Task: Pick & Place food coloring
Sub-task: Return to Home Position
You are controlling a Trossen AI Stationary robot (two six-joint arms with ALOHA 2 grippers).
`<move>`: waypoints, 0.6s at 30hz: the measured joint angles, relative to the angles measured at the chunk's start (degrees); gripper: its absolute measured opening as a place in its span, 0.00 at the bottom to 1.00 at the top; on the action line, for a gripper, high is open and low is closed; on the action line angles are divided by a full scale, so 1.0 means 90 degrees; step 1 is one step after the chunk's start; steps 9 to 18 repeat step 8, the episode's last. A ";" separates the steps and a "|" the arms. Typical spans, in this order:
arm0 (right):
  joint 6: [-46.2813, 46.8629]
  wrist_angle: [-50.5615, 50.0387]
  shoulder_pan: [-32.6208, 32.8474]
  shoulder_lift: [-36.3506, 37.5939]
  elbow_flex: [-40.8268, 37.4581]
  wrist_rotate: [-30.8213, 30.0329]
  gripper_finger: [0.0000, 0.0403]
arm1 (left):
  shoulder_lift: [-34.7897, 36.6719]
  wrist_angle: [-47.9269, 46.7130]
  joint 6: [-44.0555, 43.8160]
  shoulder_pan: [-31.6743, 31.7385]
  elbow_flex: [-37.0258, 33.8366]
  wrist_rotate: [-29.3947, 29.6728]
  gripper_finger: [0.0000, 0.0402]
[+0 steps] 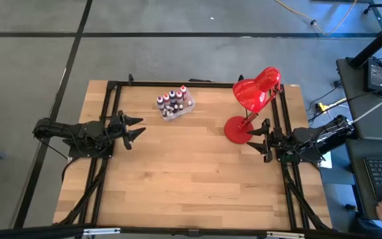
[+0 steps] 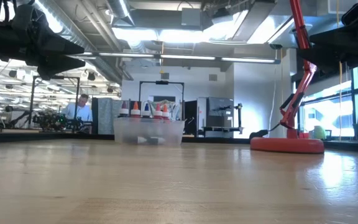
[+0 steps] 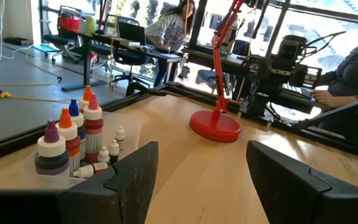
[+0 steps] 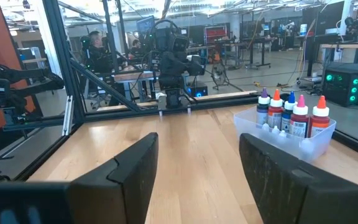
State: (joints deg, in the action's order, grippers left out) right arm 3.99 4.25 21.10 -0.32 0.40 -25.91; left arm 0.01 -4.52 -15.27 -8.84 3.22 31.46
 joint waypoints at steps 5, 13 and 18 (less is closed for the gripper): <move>0.0000 -0.0002 0.0000 0.0000 0.0000 0.0000 0.56 | 0.0000 -0.0001 -0.0002 -0.0002 0.0000 0.0000 0.60; 0.0000 -0.0001 0.0000 0.0000 0.0000 0.0000 0.56 | 0.0000 -0.0001 0.0000 -0.0001 0.0000 0.0000 0.60; 0.0000 -0.0001 0.0000 0.0000 0.0000 0.0000 0.56 | 0.0000 -0.0001 0.0000 -0.0001 0.0000 0.0000 0.60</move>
